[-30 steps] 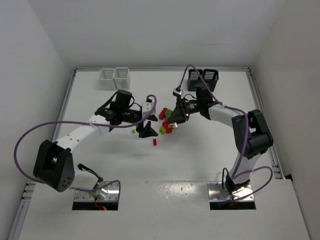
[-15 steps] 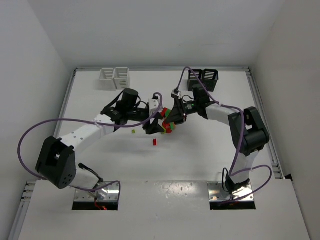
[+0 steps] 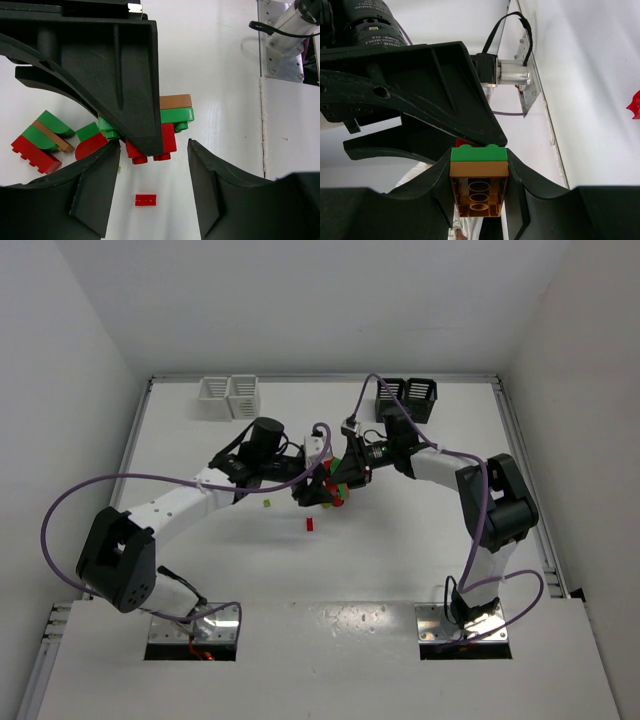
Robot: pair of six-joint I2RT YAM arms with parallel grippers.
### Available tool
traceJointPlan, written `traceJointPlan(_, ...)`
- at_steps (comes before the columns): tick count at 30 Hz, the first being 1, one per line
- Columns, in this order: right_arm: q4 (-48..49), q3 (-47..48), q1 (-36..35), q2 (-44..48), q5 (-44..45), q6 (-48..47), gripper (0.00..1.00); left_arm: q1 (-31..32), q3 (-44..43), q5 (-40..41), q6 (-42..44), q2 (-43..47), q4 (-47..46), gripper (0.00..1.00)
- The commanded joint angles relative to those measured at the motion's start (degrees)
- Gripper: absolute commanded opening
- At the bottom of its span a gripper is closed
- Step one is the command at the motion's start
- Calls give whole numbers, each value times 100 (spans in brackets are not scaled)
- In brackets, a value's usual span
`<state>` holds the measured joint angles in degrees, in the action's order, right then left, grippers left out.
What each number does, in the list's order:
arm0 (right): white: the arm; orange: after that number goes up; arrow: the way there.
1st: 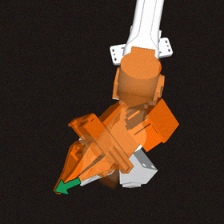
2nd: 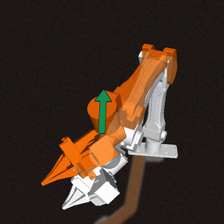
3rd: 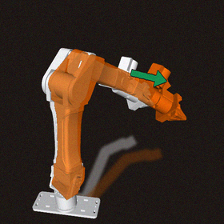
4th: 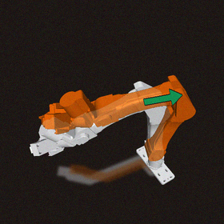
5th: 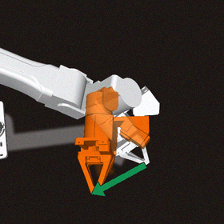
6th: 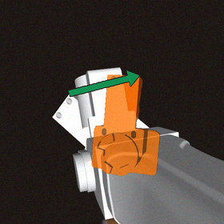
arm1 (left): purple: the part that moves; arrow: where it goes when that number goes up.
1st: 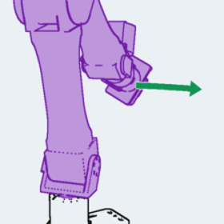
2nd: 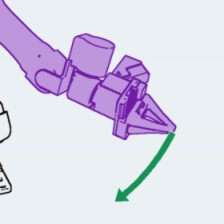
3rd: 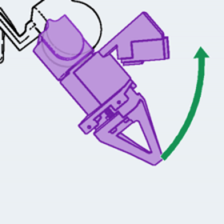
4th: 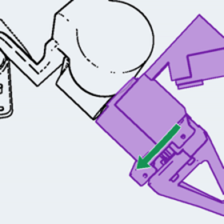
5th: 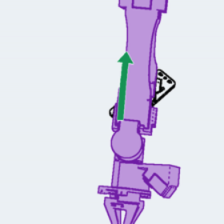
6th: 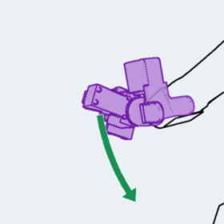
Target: Sort the legos into containers by color
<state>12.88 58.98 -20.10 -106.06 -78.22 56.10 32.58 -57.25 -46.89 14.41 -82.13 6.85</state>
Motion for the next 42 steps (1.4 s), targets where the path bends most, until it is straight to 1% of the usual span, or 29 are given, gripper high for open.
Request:
traceJointPlan(1, 267, 175, -82, 15, -53, 51, 0, 91, -286, -92, -62, 13, -281, 61)
traceJointPlan(7, 267, 175, -135, 15, -1, 51, 0, 91, -286, -92, -184, 13, -334, 54)
traceJointPlan(10, 267, 175, -135, 15, -1, 51, 0, 91, -286, -39, -185, 13, -334, 40)
traceJointPlan(11, 267, 175, -187, 15, -1, 51, 0, 91, -286, -39, -185, 13, -386, 34)
traceJointPlan(12, 319, 175, -188, 15, -1, 51, 0, 91, -286, -39, -185, 13, -386, 32)
traceJointPlan(13, 320, 175, -188, 15, -1, 51, 0, 91, -286, 13, -237, 13, -386, 28)
traceJointPlan(15, 320, 175, -188, 15, -1, 51, 16, 91, -286, 14, -237, 13, -386, 25)
traceJointPlan(17, 320, 175, -188, 15, -1, 51, 27, 91, -286, 75, -237, 13, -386, 23)
traceJointPlan(18, 320, 175, -188, 15, -1, 51, 34, 91, -286, 75, -237, 13, -386, 19)
traceJointPlan(19, 320, 175, -135, 15, -53, 51, 36, 91, -286, 127, -168, 65, -317, 19)
traceJointPlan(20, 320, 175, -135, 15, -53, 51, 38, 91, -234, 128, -115, 65, -316, 15)
traceJointPlan(24, 320, 175, -29, -46, -159, 51, 42, 91, -181, 233, 105, 127, 8, 12)
traceJointPlan(27, 320, 228, -29, -151, -352, 51, 48, 91, -67, 294, 299, 188, 123, 12)
traceJointPlan(30, 267, 281, 23, -204, -413, 51, 52, 91, -67, 409, 535, 241, 237, 11)
traceJointPlan(32, 267, 281, 23, -204, -414, 51, 52, 91, -67, 479, 588, 294, 299, 10)
traceJointPlan(34, 267, 281, 76, -204, -414, 51, 49, 91, -67, 479, 677, 294, 413, 9)
traceJointPlan(36, 267, 281, 76, -204, -362, 51, 44, 91, -14, 479, 677, 346, 413, 9)
traceJointPlan(38, 267, 228, 138, -204, -361, 51, 44, 91, -14, 479, 738, 347, 413, 9)
traceJointPlan(39, 267, 228, 138, -204, -361, 51, 40, 91, 38, 479, 738, 347, 413, 7)
traceJointPlan(40, 267, 228, 190, -204, -361, 51, 38, 91, 39, 479, 738, 347, 413, 7)
traceJointPlan(41, 267, 228, 190, -204, -361, 51, 33, 91, 39, 479, 738, 347, 413, 7)
traceJointPlan(42, 267, 228, 190, -204, -361, 51, 33, 91, 39, 532, 738, 347, 413, 7)
